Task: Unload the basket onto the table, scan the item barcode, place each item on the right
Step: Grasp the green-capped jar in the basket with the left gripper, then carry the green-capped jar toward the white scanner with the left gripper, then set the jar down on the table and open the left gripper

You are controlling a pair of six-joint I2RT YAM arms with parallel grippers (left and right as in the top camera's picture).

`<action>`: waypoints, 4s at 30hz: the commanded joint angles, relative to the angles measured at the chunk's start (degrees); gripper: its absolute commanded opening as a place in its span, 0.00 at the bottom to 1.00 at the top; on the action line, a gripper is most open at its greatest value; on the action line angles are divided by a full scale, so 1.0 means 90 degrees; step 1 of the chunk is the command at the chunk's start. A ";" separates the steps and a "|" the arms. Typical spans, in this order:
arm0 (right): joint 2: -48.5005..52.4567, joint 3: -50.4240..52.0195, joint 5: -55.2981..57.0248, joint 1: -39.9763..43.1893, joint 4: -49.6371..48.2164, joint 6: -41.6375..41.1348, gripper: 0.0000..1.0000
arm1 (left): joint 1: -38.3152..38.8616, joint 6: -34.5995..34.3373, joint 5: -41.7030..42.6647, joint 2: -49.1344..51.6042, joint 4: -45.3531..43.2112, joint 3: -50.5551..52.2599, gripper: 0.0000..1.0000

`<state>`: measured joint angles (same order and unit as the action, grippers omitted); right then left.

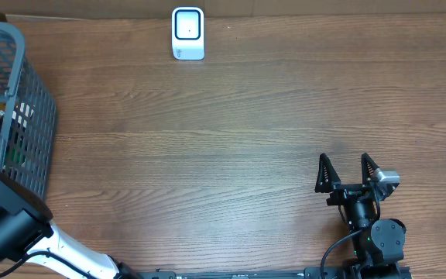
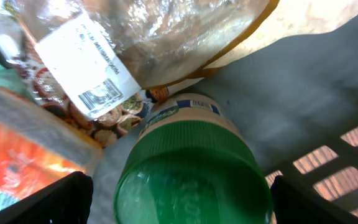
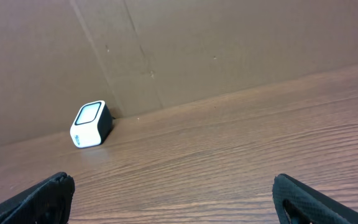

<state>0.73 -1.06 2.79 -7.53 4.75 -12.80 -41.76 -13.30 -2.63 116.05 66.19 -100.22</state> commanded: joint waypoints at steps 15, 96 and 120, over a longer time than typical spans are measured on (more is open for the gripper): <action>-0.0063 0.0068 -0.0041 0.0022 -0.0022 0.0097 1.00 | -0.0012 0.0049 0.0282 0.0092 -0.0457 0.0369 0.60; -0.0063 0.0068 -0.0044 0.0022 -0.0022 0.0097 1.00 | 0.7577 -0.1268 0.0714 -0.0848 -0.0962 0.0772 0.36; -0.0063 0.0068 -0.0041 0.0022 -0.0022 0.0097 1.00 | 0.8014 -0.1549 0.0396 -0.0253 -0.2074 0.1739 0.76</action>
<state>0.73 -1.06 2.76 -7.53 4.75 -12.78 30.02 -26.85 1.41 112.44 47.59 -84.49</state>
